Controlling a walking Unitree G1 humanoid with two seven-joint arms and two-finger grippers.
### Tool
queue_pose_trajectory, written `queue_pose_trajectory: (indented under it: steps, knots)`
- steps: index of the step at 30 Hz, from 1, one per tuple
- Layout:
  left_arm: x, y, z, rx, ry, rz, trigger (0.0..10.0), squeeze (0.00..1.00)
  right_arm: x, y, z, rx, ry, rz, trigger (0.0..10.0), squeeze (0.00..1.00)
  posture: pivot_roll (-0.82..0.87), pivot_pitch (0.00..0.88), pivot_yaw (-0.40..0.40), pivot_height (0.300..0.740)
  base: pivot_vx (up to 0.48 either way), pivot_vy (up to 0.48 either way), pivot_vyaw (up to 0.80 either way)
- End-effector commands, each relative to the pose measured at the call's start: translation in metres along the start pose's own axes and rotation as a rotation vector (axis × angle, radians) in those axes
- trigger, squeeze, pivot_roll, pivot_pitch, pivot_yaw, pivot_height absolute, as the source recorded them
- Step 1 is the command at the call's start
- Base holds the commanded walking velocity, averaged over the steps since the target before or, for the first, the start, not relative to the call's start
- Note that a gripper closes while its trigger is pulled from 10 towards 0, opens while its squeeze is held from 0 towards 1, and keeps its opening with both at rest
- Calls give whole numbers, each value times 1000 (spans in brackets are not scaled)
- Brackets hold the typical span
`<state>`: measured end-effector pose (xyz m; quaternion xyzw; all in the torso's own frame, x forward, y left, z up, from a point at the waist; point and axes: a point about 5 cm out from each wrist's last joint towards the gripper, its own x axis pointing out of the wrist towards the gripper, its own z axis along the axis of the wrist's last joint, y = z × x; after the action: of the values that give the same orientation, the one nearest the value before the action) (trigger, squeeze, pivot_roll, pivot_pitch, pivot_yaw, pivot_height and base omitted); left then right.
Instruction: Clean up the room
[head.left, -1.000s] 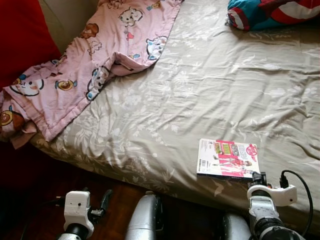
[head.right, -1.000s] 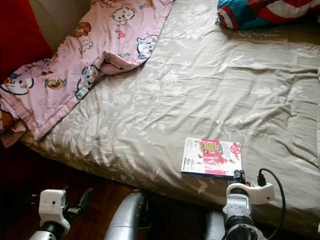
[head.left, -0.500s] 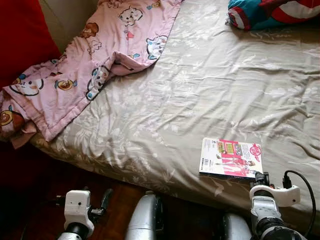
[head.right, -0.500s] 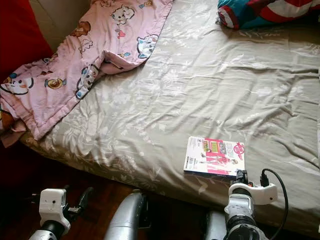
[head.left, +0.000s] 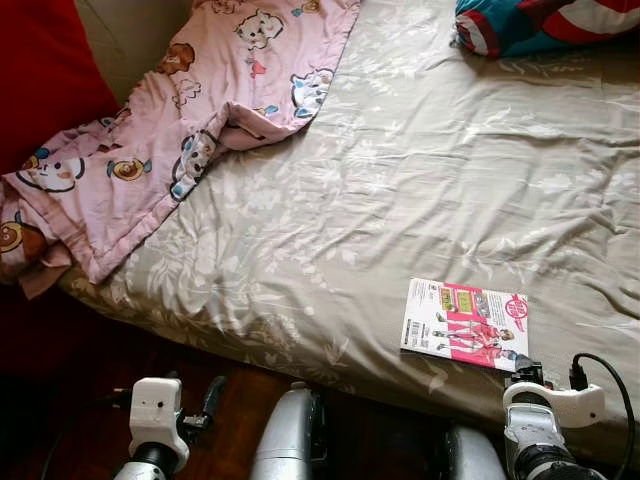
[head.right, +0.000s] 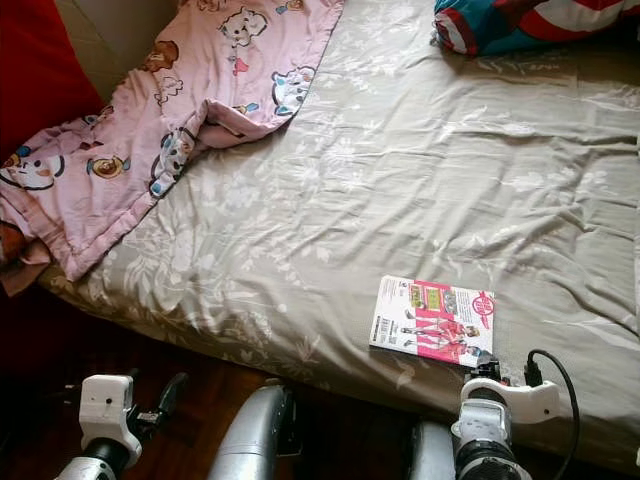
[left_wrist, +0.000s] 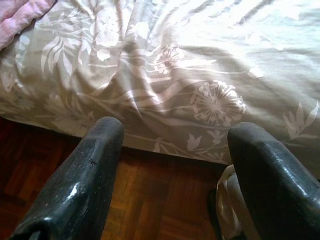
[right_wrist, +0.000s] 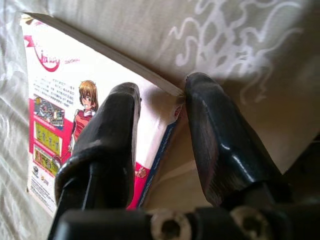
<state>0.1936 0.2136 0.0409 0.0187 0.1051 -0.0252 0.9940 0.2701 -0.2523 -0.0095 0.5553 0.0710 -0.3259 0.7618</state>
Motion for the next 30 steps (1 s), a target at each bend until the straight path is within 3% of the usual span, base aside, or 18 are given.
queue_pose_trajectory:
  steps: [1,4,5,6,8,9,10,12,19,20,21,22,25,28,29,30]
  knots:
    - [-7,5,-7,5,40,18,10000,0,-5,-15,-7,-11,24,-51,10000,0,164,310,193,651,0,0,0]
    - [-5,3,-7,2,38,17,10000,0,-6,-16,-7,-15,26,-56,10000,0,161,304,189,651,0,0,0]
    - [-4,3,-6,0,36,17,10000,0,-6,-17,-7,-15,25,-59,10000,125,160,301,188,651,0,0,0]
    - [-3,2,-6,0,35,17,10000,0,-6,-18,-7,-15,25,-60,10000,125,157,297,187,651,0,0,0]
    - [-1,2,-6,-2,32,17,10000,0,-7,-18,-7,-15,25,-63,10000,545,154,293,183,651,0,0,0]
    - [-1,2,-6,-2,32,17,10000,0,-7,-18,-7,-15,25,-63,10000,545,154,293,183,651,0,0,0]
    - [2,1,-5,-5,28,18,10000,0,-7,-19,-7,-12,23,-65,10000,835,148,279,176,651,0,0,0]
    - [4,1,-5,-7,25,20,10000,0,-7,-20,-7,-9,21,-66,10000,863,144,271,171,651,0,0,0]
    - [15,-2,-7,-22,16,30,10000,0,-11,-29,-6,4,-6,-96,10000,804,115,234,147,651,0,0,0]
    - [20,-3,-8,-31,10,29,10000,0,-11,-29,-6,-7,-9,-89,10000,329,97,217,135,651,0,0,0]
    - [23,-5,-8,-35,7,28,10000,0,-11,-28,-7,-17,-9,-82,10000,259,97,217,135,651,0,0,0]
    - [24,-5,-8,-39,4,29,10000,0,-11,-27,-7,-38,-8,-70,10000,0,86,204,129,651,0,0,0]
    - [31,-8,-9,-46,-1,32,10000,0,-10,-23,-6,-112,-6,-34,10000,0,64,182,113,651,0,0,0]
    - [36,-8,-10,-56,-8,39,10000,0,-9,-16,-3,-266,-25,16,10000,0,43,159,100,651,0,0,0]
    - [40,-10,-11,-61,-10,42,10000,0,-8,-7,-3,-380,-25,85,10000,0,34,148,95,651,0,0,0]
    - [41,-10,-11,-62,-10,43,10000,0,-8,-5,-4,-405,-25,101,10000,0,34,148,95,651,0,0,0]
